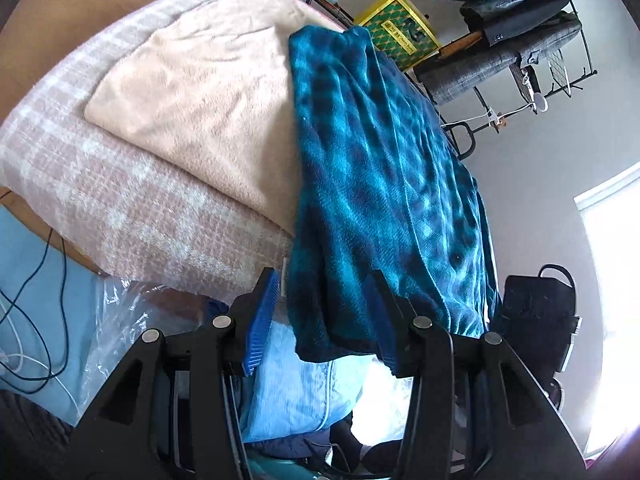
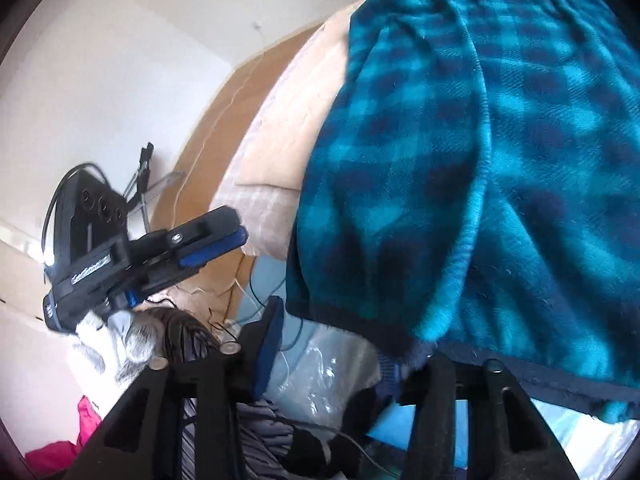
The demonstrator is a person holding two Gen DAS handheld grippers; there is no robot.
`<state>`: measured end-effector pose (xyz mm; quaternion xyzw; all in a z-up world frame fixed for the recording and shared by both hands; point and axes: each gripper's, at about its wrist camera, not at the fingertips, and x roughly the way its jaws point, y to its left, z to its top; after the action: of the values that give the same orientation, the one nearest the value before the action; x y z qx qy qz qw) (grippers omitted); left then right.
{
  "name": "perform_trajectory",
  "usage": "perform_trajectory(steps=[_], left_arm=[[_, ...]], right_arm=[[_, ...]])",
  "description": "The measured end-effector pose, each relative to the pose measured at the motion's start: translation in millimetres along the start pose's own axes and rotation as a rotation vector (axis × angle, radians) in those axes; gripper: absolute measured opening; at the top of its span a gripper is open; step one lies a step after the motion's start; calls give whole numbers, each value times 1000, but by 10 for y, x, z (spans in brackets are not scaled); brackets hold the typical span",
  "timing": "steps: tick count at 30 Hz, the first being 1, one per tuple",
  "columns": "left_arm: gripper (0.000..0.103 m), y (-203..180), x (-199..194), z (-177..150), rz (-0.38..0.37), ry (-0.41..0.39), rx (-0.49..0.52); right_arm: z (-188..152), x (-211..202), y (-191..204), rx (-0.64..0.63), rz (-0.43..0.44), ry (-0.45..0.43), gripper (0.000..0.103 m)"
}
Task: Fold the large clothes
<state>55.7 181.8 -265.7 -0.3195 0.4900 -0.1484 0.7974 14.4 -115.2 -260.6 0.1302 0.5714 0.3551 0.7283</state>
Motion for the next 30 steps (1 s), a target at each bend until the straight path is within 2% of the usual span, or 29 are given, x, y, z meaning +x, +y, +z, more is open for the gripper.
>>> perform_trajectory(steps=[1,2,3,5,10,12,14,16,17,18,20,22,24,26,30], left_arm=[[46,12,-16,11,0,-6,-3],[46,24,-29,22,-1,-11,-9],[46,36,-41,30,-1,-15,-13],[46,61,-77,33,-3,-22,-21],[46,93,-130,29,2,-28,-16],[46,105,-93,16,0,-19,-20],[46,100,-20,1,-1,-4,-26],[46,87,31,-26,-6,11,-22],[46,66,63,-43,-5,19,-16],[46,52,91,-56,0,25,-8],[46,37,136,-66,5,35,-1],[46,39,187,-73,0,45,-3],[48,42,218,-77,-4,49,-6],[55,54,233,-84,-19,46,-13],[55,71,296,-96,-40,60,-31]], right_arm=[[18,31,-11,0,-7,-4,33],[33,76,-38,16,0,1,19],[44,132,-103,73,59,23,5],[37,154,-171,154,154,24,2],[-82,36,-319,367,471,-11,1],[-148,61,-371,399,503,-19,1],[-192,177,-451,414,428,6,1],[-220,284,-531,412,297,47,4],[-235,282,-539,395,264,54,7],[-233,255,-518,371,245,56,16],[-202,166,-445,309,215,52,25],[-155,-39,-238,179,162,41,26],[-109,-223,-60,68,120,22,26],[-106,-416,93,-17,70,-15,26],[25,-758,324,-166,-65,-132,26]])
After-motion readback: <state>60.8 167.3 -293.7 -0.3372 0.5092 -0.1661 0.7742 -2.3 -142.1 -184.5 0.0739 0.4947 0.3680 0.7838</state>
